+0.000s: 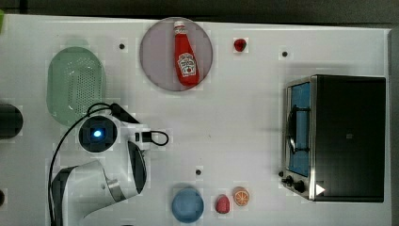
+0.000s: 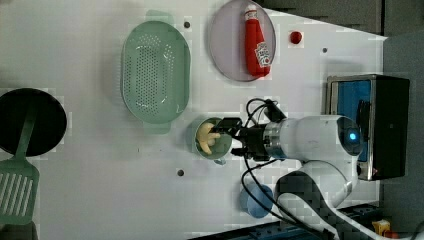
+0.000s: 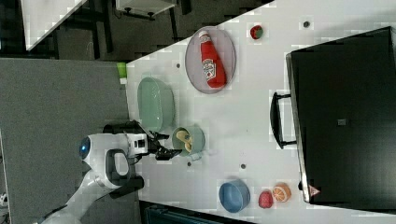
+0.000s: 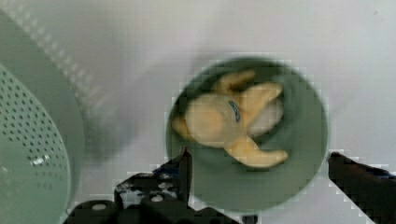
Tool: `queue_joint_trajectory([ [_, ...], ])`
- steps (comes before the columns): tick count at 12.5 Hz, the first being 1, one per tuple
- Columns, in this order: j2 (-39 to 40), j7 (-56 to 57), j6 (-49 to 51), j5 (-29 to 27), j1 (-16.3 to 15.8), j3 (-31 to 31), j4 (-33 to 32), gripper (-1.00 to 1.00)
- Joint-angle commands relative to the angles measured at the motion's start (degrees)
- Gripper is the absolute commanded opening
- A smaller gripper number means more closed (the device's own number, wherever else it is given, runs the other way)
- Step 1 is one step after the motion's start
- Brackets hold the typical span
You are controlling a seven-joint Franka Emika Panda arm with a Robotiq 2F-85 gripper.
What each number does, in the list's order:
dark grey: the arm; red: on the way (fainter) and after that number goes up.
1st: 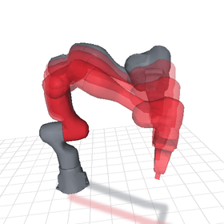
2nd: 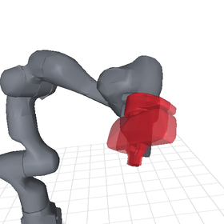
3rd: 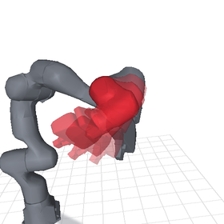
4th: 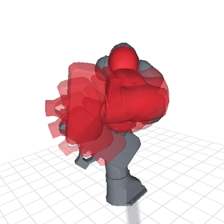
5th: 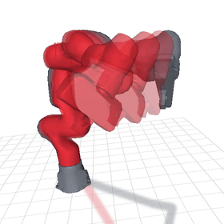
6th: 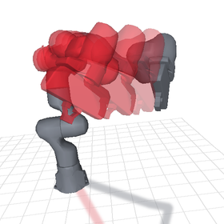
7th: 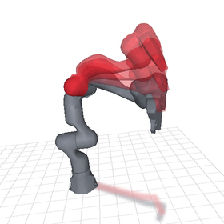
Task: Pick Banana and place it in mug.
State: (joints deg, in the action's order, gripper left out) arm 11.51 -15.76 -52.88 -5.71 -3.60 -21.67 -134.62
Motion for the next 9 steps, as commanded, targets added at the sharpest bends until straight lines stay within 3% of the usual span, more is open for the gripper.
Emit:
queue_joint_trajectory([
  [1, -6.3, -3.0, 3.9, 0.0, 1.1, 0.5, 3.9, 1.0],
  [7, -19.0, 9.5, 34.1, 0.8, 3.0, 11.8, 19.8, 1.0],
  [9, -20.7, 15.2, 43.4, 4.5, 3.3, 16.9, 25.5, 1.0],
])
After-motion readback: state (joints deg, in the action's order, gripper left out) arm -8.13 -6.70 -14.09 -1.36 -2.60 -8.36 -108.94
